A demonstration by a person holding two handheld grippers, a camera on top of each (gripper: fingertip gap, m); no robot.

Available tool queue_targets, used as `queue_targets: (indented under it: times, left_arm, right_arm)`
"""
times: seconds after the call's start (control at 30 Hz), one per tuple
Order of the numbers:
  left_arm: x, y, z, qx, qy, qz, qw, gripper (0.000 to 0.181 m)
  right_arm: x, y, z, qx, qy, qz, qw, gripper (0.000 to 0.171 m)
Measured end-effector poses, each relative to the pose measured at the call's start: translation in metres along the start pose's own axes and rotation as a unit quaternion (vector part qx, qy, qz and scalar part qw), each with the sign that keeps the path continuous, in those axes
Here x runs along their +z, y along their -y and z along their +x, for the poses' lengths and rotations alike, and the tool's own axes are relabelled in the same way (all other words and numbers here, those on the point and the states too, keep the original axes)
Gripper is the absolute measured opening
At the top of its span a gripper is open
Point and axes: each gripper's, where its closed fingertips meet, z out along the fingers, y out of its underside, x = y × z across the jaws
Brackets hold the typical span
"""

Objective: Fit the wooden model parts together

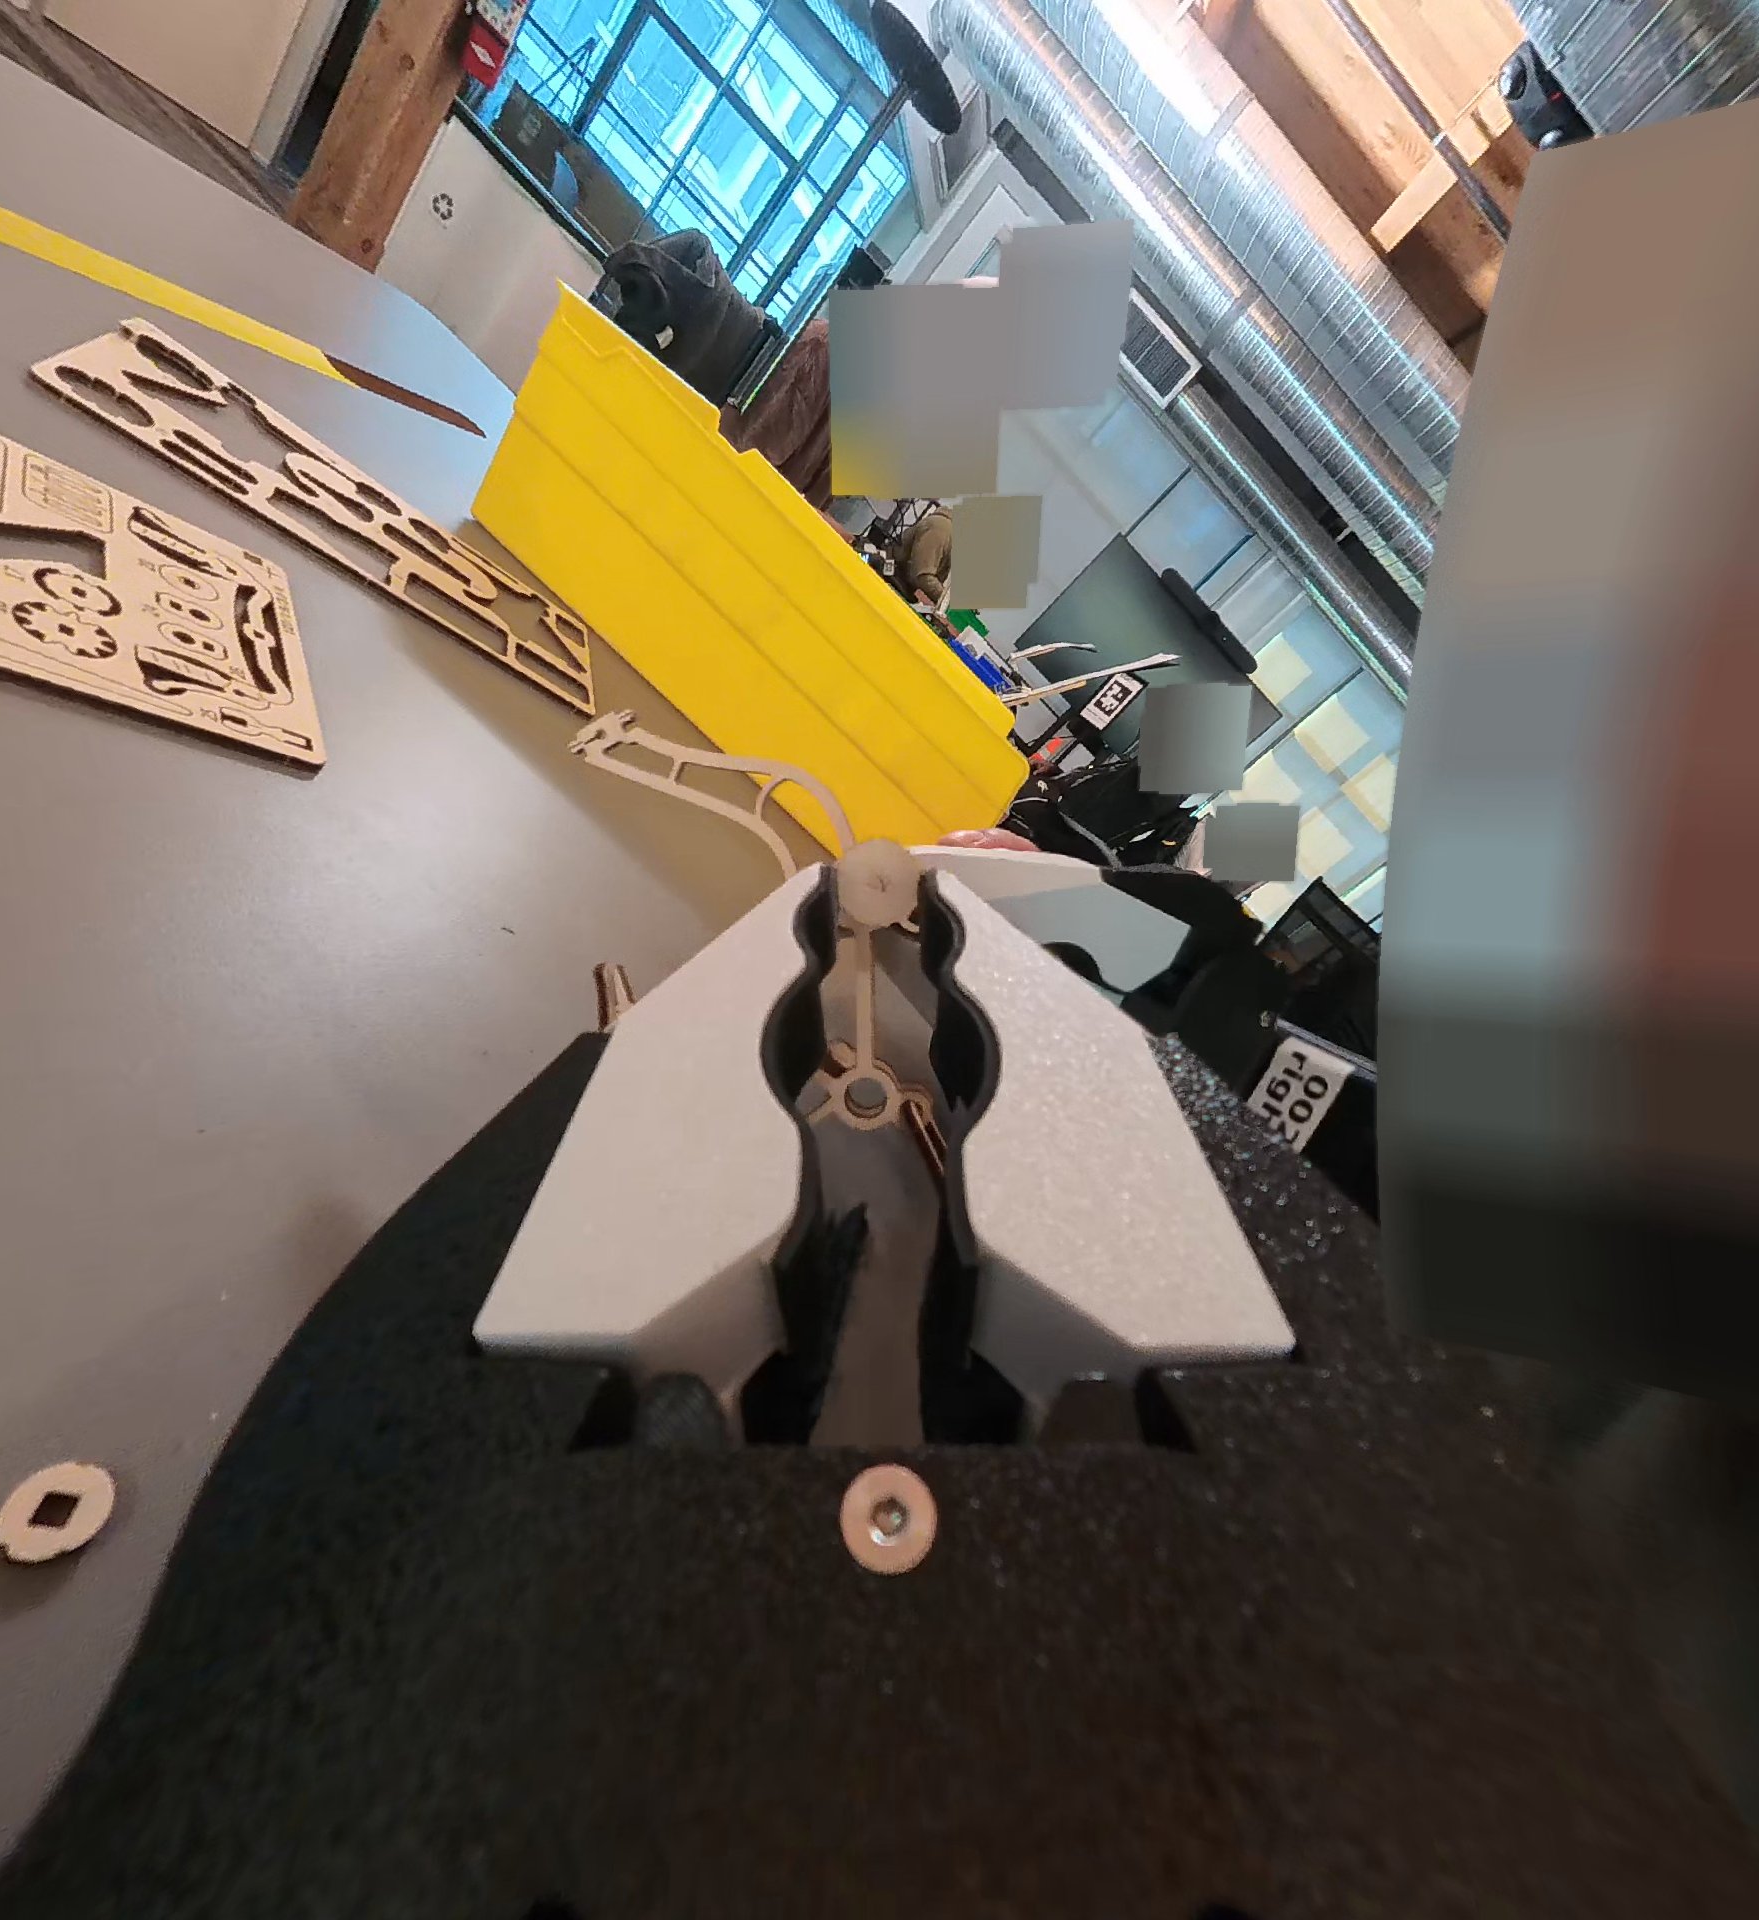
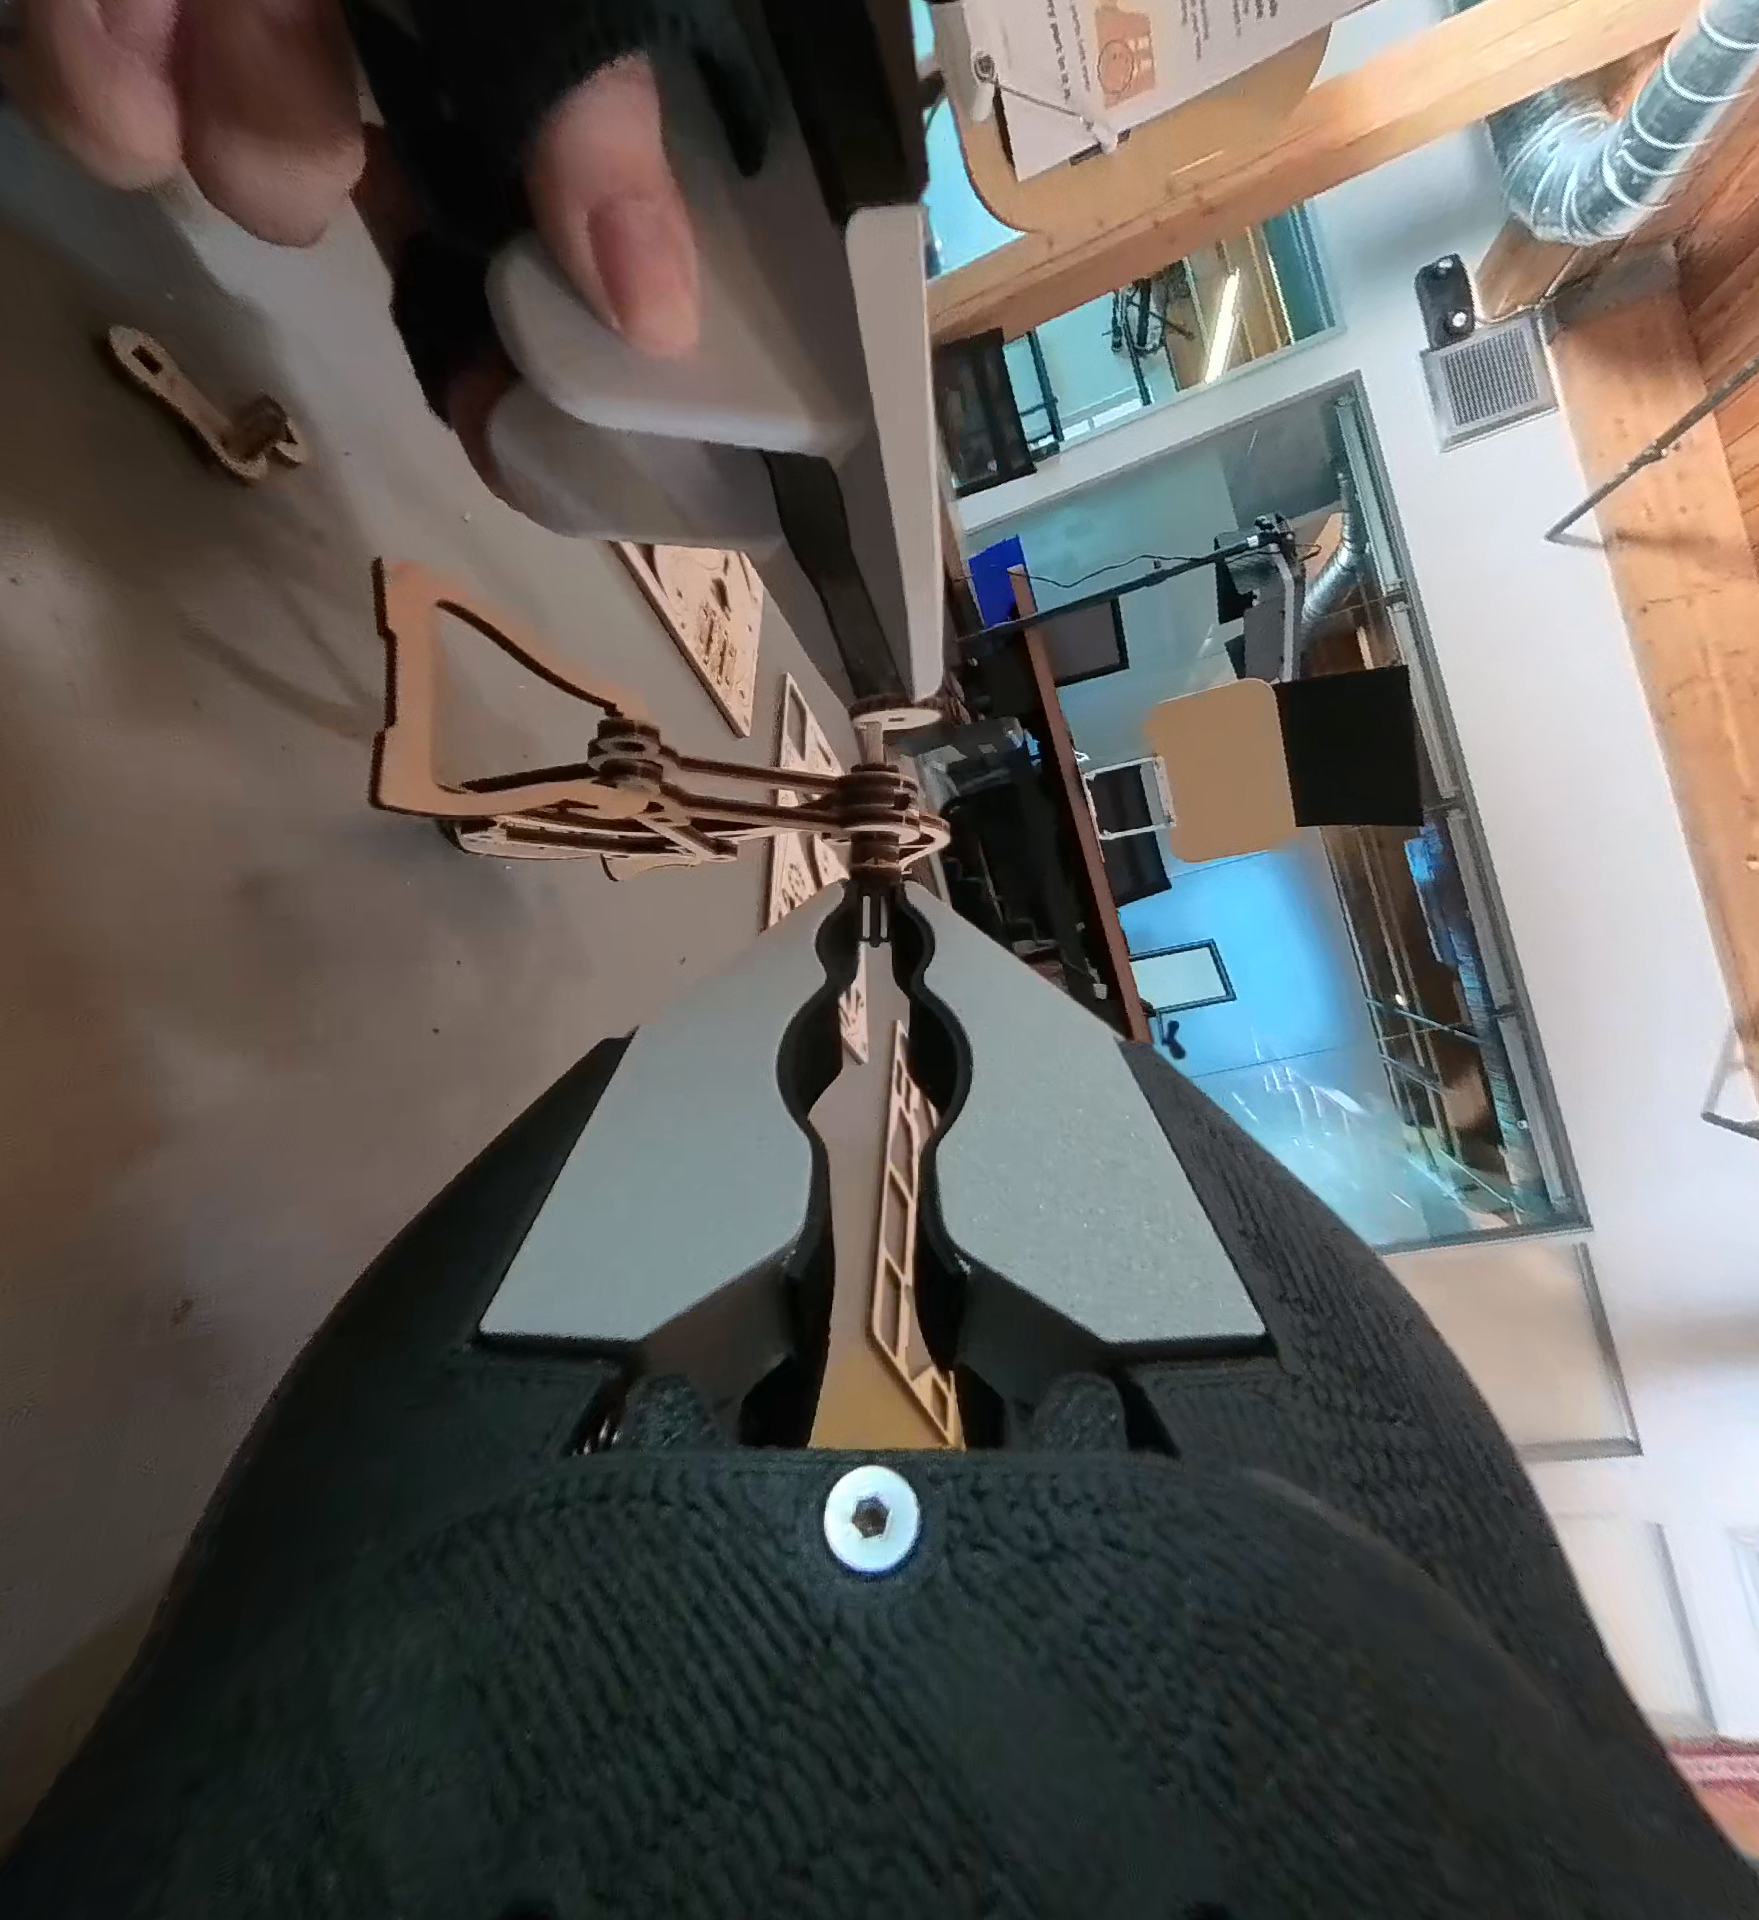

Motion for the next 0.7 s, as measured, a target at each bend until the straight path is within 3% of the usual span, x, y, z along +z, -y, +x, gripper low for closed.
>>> queue_targets:
  times: [0.4,0.7]
  left_arm:
    - [0.0,-0.003,-0.001,0.003,0.004,-0.012,1.0,0.013]
    - [0.001,-0.006,-0.001,-0.002,0.002,-0.024,1.0,0.013]
  right_arm:
    - [-0.001,0.001,-0.005,0.062,0.036,0.042,0.997,0.004]
    - [-0.002,0.003,-0.012,0.165,0.097,0.081,0.978,0.012]
